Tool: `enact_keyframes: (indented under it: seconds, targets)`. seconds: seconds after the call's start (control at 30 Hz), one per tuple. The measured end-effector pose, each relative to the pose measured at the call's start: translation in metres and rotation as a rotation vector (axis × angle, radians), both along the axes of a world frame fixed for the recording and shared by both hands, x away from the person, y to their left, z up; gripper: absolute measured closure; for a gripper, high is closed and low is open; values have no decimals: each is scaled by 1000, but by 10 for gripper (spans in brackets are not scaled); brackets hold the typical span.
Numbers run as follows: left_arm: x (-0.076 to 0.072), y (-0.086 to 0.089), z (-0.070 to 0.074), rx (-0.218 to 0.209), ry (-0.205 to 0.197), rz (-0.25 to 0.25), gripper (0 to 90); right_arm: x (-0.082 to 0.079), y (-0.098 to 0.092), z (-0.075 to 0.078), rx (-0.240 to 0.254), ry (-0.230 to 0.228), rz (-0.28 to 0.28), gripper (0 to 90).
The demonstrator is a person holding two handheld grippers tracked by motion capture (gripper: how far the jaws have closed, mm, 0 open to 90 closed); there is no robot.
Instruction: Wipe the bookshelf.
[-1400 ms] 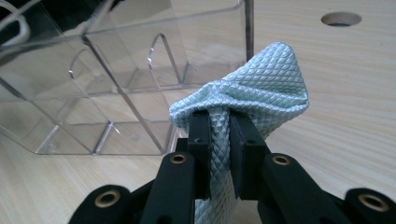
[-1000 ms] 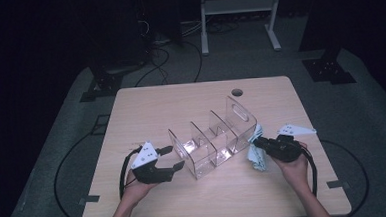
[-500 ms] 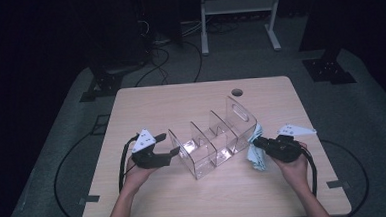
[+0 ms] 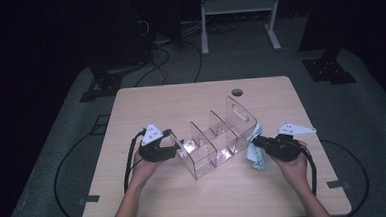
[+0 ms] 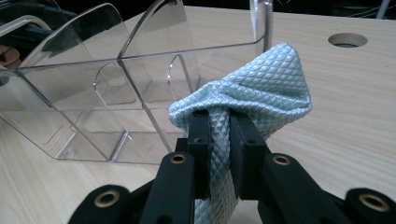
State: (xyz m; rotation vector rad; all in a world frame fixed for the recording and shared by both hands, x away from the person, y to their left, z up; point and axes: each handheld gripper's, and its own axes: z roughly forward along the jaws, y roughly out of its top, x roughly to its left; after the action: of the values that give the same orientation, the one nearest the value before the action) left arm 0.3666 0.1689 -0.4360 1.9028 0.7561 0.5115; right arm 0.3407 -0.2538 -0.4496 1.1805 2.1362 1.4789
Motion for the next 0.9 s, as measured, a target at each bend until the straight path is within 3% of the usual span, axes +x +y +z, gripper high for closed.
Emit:
enact_keyframes:
  seconds: [0.07,0.13,0.5,0.73,0.9]
  targets:
    - [-1,-1,0,-21,4,43,442,0,2,1,-2,-3,6,793]
    - [-1,-1,-1,-24,7,49,464,1,5,2,-8,-8,18,793]
    - [-18,2,-1,-31,2,33,472,-15,37,11,-47,-38,141,793]
    - [-35,15,-1,-33,1,24,470,-9,13,12,-27,-28,56,793]
    - [-38,15,-2,-44,-3,35,470,-17,28,12,-44,-45,78,793]
